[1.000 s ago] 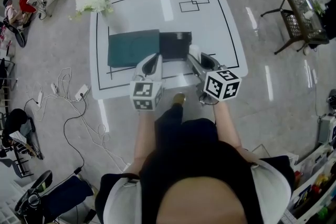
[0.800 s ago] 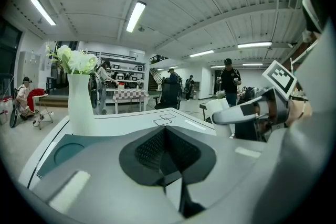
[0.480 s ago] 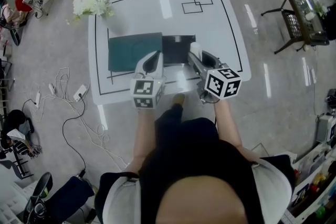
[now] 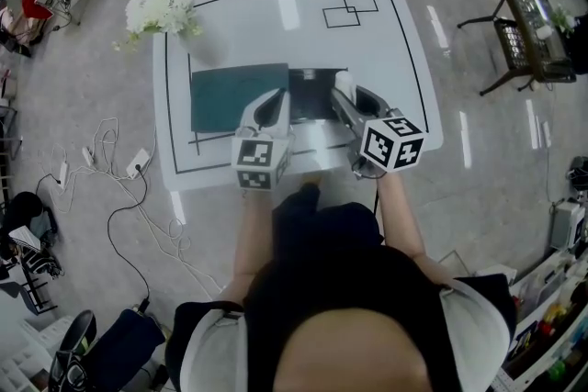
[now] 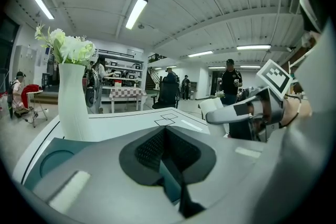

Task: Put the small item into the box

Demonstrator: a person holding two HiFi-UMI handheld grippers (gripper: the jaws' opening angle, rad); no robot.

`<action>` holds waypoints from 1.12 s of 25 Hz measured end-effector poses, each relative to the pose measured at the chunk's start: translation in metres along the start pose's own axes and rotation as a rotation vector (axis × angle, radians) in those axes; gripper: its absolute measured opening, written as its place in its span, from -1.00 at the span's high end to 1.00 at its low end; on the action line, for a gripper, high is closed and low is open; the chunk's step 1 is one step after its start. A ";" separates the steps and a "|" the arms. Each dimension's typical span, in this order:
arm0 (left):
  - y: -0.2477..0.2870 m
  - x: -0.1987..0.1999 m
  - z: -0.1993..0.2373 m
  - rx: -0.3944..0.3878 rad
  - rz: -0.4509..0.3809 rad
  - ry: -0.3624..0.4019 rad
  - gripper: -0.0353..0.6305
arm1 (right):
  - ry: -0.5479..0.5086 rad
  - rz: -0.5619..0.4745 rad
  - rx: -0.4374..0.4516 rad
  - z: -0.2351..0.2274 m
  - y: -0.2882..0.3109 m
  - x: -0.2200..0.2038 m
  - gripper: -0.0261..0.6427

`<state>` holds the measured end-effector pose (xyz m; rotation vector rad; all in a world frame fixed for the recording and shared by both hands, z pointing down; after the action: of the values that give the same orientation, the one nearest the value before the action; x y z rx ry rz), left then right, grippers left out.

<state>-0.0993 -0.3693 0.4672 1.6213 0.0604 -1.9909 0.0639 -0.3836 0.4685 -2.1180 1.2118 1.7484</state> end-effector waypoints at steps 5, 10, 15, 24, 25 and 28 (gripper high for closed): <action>0.005 0.002 0.004 -0.016 -0.003 0.005 0.87 | -0.049 0.021 0.029 0.005 0.011 0.008 0.54; 0.007 0.005 0.007 -0.024 -0.017 0.002 0.87 | -0.125 0.099 0.053 0.008 0.023 0.011 0.54; 0.007 0.003 0.010 -0.028 -0.019 -0.005 0.87 | -0.190 0.177 0.043 0.002 0.033 0.004 0.54; 0.008 0.002 0.013 -0.022 -0.016 -0.001 0.87 | -0.251 0.335 0.068 -0.005 0.056 -0.012 0.54; 0.008 0.002 0.014 -0.022 -0.016 -0.002 0.87 | -0.253 0.350 0.079 -0.004 0.059 -0.014 0.54; 0.009 0.002 0.014 -0.019 -0.017 -0.005 0.87 | -0.271 0.396 0.106 -0.001 0.067 -0.018 0.54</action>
<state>-0.1083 -0.3827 0.4720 1.6086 0.0918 -2.0012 0.0215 -0.4198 0.5096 -1.5960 1.6792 1.9870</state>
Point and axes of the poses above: the fingertips, and each gripper's own axes: y forward along the fingers, z to its left, x out of its top, the point moved 5 cm from there along -y, backward along the fingers, and after that the axes turned 10 degrees about -y, right-handed, at the moved point
